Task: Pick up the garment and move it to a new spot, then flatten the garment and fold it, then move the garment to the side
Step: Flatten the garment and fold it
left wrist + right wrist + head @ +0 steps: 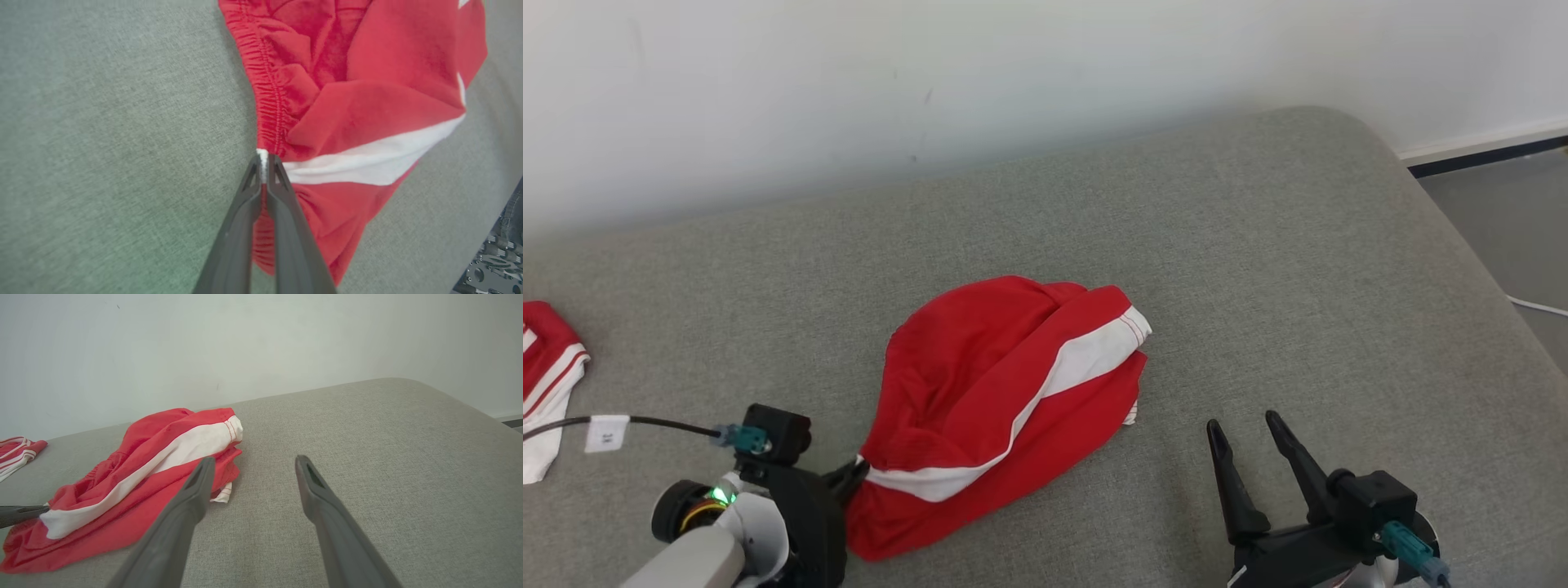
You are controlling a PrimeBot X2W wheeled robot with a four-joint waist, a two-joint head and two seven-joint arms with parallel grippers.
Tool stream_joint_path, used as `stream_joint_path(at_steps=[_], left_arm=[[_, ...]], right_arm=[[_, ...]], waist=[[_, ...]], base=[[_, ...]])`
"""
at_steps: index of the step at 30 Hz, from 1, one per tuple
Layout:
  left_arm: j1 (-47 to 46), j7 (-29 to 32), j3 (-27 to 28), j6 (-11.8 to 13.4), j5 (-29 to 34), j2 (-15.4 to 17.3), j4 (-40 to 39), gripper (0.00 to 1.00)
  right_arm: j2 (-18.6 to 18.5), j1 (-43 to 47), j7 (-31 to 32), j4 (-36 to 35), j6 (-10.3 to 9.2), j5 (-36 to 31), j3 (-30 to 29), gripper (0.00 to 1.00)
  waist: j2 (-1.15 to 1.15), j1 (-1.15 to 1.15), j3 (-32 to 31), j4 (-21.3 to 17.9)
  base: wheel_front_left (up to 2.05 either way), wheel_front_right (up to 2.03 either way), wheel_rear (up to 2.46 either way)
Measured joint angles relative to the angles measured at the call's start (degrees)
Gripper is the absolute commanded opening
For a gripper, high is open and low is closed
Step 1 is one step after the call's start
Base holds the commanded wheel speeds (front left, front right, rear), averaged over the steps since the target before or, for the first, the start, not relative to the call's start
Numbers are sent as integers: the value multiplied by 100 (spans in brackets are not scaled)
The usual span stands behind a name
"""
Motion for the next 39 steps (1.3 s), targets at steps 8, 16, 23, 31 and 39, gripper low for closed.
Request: stream_joint_path(at_steps=[8,16,23,31,39], left_arm=[[-32,-606,381,0,-490,-55,235,0],[92,-705,578,0,-1122,60,-34,0],[14,-716,572,0,-1205,189,-126,0],[-126,-726,470,0,-1224,202,-125,0],[-204,-790,381,0,-1281,199,-124,0]], right_arm=[[-151,-432,593,64,1,-42,175,100],[-508,-1424,1862,497,1,347,287,100],[-593,-2291,2837,1169,1,725,397,100],[-597,-2880,3276,1777,1,956,738,100],[-552,-3220,3254,2279,1,1067,989,94]], waist=[[0,0,99,164],[0,-1,189,344],[0,0,267,441],[0,0,331,547],[0,0,400,604]], base=[[0,0,0],[0,0,0],[0,0,0],[0,0,0],[0,0,0]])
